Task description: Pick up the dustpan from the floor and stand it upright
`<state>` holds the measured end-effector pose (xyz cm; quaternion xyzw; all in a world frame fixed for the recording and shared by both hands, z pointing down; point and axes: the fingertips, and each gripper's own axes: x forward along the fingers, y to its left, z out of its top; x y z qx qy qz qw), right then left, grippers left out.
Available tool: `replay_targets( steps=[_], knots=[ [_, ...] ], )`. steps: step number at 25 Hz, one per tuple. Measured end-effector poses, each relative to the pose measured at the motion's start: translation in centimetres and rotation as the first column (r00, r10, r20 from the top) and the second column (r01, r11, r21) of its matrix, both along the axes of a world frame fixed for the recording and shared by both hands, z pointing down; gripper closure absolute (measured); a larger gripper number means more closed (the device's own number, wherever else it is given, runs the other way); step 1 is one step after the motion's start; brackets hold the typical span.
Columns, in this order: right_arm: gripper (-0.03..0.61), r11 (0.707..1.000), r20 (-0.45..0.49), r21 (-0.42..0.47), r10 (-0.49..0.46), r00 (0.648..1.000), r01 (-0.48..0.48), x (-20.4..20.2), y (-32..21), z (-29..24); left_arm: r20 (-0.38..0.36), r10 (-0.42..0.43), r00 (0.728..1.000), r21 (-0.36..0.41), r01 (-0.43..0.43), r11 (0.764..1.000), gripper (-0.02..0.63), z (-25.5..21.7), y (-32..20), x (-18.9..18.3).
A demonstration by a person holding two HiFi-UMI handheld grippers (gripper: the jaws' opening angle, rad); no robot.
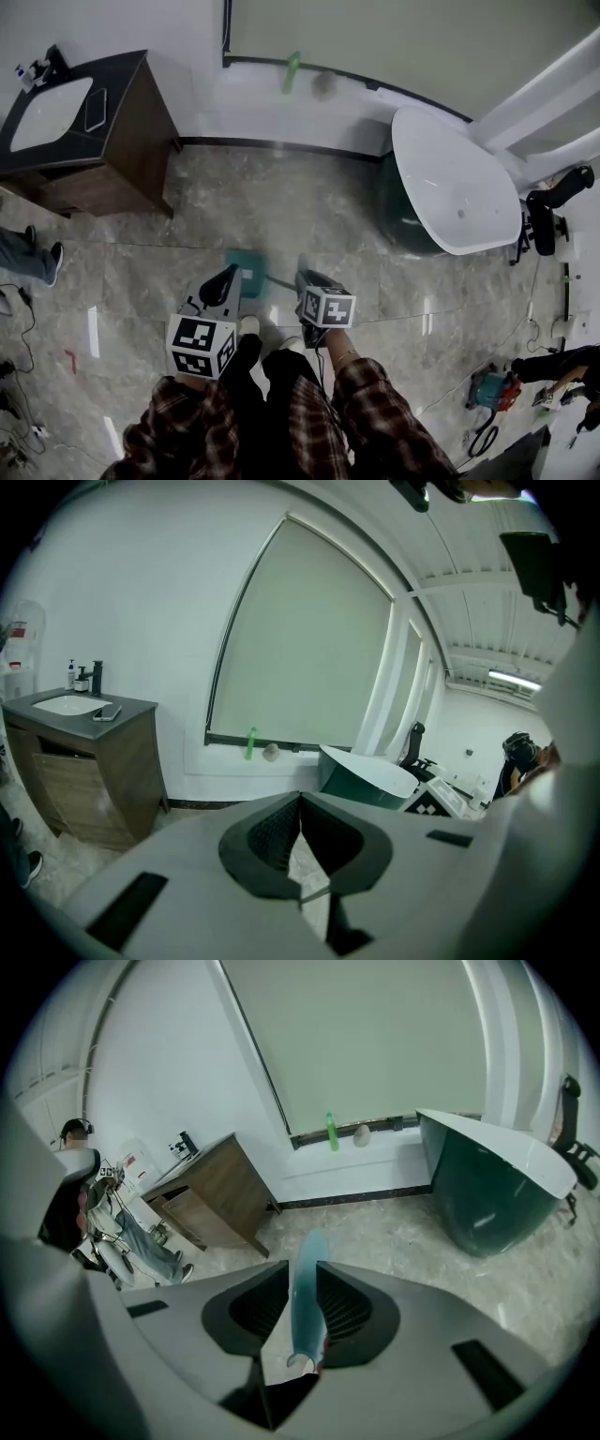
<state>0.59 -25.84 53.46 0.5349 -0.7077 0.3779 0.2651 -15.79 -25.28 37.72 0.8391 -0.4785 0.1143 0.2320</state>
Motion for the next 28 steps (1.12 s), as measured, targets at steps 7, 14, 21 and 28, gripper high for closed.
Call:
replay_targets(
  steps=[7,14,21,28],
  knots=[
    [0.477,0.998,0.005,0.062,0.005,1.0,-0.005,1.1,0.6,-0.9,-0.008,0.027,1.0,0.01,-0.027,1.0,0.602,-0.4,0.2,0.7],
    [0.477,0.983,0.101,0.182,-0.01,0.995,-0.009,0.8,0.9,-6.5,-0.052,0.05,0.997,0.049,-0.047,0.998,0.602,-2.6,-0.3,2.8],
    [0.477,0.91,0.17,0.413,-0.045,0.984,-0.03,-0.3,0.8,-18.2,-0.079,0.136,0.988,0.145,-0.124,0.982,0.601,-7.8,-0.1,5.8],
    [0.479,0.794,0.146,0.607,-0.065,0.987,-0.037,-1.8,1.3,-29.5,-0.055,0.217,0.975,0.262,-0.195,0.945,0.603,-13.8,-0.1,7.1]
  ],
)
